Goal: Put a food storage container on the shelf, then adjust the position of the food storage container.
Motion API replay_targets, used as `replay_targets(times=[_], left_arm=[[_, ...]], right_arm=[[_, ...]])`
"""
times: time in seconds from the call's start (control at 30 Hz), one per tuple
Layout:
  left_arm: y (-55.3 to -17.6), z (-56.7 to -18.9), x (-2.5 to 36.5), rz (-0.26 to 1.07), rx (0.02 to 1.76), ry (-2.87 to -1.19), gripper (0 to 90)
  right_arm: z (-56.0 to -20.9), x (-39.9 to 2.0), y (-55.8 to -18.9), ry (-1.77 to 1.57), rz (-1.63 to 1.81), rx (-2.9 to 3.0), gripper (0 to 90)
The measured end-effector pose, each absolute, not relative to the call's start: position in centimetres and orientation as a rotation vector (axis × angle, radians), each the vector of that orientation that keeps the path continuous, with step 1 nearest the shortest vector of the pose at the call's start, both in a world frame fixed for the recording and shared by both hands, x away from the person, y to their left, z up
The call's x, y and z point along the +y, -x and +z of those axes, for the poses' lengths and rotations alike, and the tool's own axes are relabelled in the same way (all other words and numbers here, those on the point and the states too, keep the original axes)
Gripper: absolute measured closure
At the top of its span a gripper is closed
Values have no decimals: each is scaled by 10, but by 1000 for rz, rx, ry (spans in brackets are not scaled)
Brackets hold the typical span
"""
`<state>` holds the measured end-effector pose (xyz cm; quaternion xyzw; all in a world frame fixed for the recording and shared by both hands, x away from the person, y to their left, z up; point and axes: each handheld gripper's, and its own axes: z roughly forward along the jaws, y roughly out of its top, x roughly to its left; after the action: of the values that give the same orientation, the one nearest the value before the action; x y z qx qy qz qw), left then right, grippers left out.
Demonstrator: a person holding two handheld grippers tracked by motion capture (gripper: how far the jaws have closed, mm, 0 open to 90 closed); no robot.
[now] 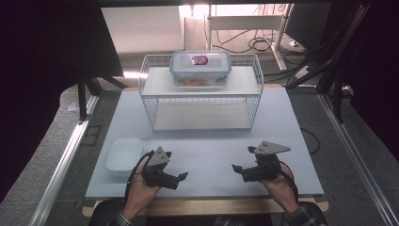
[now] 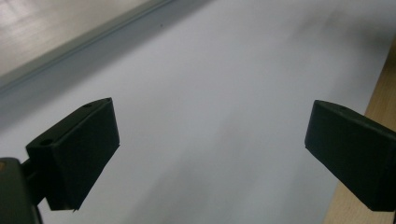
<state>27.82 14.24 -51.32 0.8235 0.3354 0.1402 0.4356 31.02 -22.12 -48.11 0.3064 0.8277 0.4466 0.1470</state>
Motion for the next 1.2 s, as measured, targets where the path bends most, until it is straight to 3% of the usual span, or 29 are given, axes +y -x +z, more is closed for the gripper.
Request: replay_targets(times=[0.33, 0.5, 0.63, 0.8, 1.2], left_arm=[[-283, -505, 148, 380, 883, -2066, 20], [-283, -489, 162, 447, 919, -2048, 76], [-285, -480, 181, 473, 962, -2017, 193], [-289, -473, 210, 493, 1046, -1975, 418], [-288, -467, 276, 581, 1277, -1850, 809]], right_arm=[[-492, -221, -315, -905, 1227, 2403, 69], [-493, -221, -316, -912, 1223, 2405, 70], [-493, -221, -316, -915, 1222, 2412, 71], [-493, -220, -316, -915, 1223, 2415, 73], [-496, -218, -317, -924, 1202, 2436, 79]])
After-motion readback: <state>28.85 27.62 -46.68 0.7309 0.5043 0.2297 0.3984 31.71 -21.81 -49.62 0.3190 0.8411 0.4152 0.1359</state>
